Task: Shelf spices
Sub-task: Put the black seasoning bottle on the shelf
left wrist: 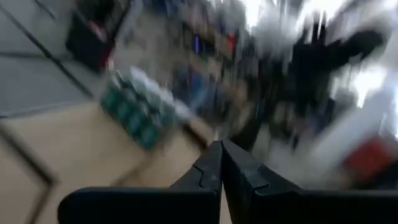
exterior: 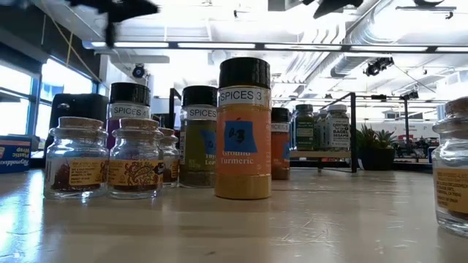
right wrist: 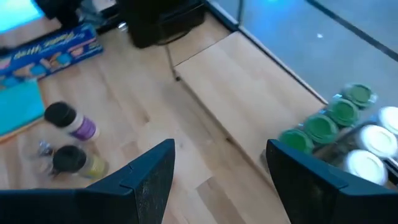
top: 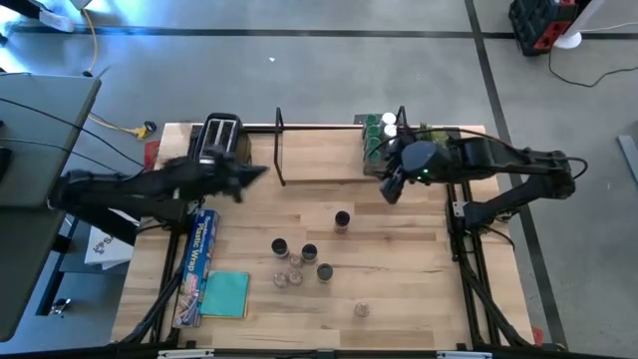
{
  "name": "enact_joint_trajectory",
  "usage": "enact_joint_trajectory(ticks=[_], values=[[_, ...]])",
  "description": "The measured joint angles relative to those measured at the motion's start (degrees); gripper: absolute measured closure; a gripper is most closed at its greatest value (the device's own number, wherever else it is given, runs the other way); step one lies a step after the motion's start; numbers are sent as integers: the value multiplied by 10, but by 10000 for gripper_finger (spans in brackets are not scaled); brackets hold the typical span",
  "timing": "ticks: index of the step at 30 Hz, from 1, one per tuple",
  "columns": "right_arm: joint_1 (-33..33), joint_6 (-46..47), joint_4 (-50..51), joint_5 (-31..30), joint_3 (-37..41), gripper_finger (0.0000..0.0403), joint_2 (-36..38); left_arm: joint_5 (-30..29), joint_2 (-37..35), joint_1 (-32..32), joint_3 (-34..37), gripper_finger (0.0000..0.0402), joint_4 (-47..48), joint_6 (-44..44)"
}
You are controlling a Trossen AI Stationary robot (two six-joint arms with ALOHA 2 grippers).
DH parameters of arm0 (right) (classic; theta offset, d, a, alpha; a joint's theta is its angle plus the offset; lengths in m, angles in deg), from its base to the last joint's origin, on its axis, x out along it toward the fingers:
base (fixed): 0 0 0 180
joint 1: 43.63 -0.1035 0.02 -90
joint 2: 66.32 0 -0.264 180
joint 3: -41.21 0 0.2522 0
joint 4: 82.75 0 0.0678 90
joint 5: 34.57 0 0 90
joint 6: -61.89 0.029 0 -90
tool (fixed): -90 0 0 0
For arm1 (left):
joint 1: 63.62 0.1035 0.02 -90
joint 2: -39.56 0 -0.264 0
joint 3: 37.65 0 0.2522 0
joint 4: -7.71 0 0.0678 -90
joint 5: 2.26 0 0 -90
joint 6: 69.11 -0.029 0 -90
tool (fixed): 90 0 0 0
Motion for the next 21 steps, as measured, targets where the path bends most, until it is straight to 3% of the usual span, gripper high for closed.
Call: enact_joint_trajectory(ticks=[5,10,17,21], values=[[-12,35,13,-27,0,155,18,114,227,13,-171,366,79,-122],[-30,65,24,-27,0,155,18,219,405,28,-317,302,97,-251],[-58,108,33,-33,0,155,16,342,574,28,-441,187,146,-358],[-76,138,37,-52,0,155,16,336,633,8,-468,139,163,-436]])
